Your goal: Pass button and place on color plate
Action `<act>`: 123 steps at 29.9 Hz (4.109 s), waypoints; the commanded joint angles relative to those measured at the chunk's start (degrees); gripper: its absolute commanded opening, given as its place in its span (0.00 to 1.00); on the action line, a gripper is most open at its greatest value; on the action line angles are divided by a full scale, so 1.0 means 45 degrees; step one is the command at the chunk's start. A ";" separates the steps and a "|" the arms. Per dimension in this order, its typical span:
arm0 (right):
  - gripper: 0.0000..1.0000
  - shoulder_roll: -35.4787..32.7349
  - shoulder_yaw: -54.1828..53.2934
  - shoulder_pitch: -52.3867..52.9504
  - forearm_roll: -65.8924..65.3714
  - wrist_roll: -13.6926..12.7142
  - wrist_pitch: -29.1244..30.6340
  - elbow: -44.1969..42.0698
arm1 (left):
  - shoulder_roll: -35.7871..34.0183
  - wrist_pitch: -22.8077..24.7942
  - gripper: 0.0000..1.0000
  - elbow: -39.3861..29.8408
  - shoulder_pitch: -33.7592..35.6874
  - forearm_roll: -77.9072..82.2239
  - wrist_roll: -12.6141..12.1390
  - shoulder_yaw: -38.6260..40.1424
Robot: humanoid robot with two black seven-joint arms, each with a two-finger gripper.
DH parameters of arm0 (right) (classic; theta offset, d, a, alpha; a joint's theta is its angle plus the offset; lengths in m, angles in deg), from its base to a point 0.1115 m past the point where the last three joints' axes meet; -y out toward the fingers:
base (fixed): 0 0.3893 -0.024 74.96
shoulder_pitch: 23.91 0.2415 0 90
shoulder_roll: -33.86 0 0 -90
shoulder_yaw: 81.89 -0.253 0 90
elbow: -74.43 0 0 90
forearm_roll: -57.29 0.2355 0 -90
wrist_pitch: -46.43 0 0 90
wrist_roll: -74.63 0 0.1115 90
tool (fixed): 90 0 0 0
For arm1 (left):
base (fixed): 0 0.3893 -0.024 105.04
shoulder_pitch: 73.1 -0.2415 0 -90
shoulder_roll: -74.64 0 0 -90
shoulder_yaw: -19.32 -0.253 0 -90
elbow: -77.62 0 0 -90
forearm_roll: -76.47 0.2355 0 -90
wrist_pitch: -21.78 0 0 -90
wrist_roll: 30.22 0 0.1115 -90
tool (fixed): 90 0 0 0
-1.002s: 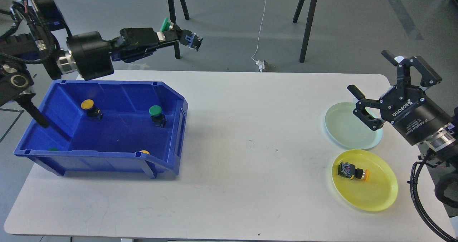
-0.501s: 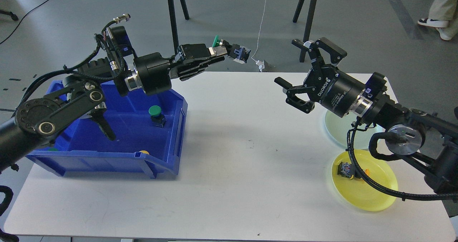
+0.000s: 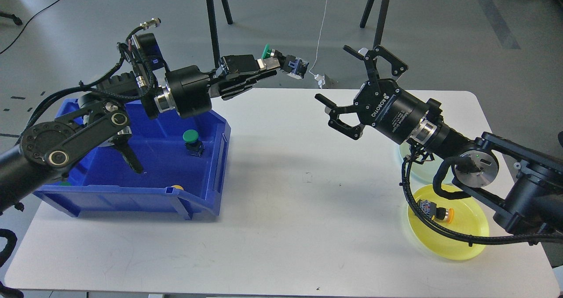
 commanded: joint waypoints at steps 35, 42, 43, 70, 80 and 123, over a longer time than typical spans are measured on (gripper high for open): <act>0.72 0.1819 0.0355 0.0633 0.0989 -0.0123 0.0003 -0.1188 | -0.0001 0.0066 0.06 -0.0001 -0.0021 0.0059 0.0000 -0.0088; 0.55 0.1819 0.0335 0.0633 0.0969 -0.0103 0.0003 -0.1188 | -0.0001 0.0066 0.07 -0.0001 -0.0060 0.0079 0.0000 -0.0068; 0.53 0.1819 0.0335 0.0633 0.0969 -0.0103 0.0003 -0.1188 | -0.0001 0.0066 0.07 -0.0001 -0.0060 0.0079 0.0000 -0.0068; 0.06 0.1527 -0.0151 0.0400 0.0989 0.0014 0.0003 -0.1052 | 0.0018 -0.0012 0.55 -0.0001 -0.0099 -0.0077 0.0000 0.0068; 0.03 -0.0719 -0.4874 -0.4282 0.1378 0.0053 -0.0863 -0.0214 | -0.0819 0.0046 0.82 0.0351 -0.0275 -0.1365 0.0000 0.0088; 1.00 -0.2789 -0.6250 -0.4213 0.0207 -0.1119 0.0003 0.0025 | -0.2228 0.0565 0.95 0.4392 -0.1036 -1.0076 0.0000 0.0088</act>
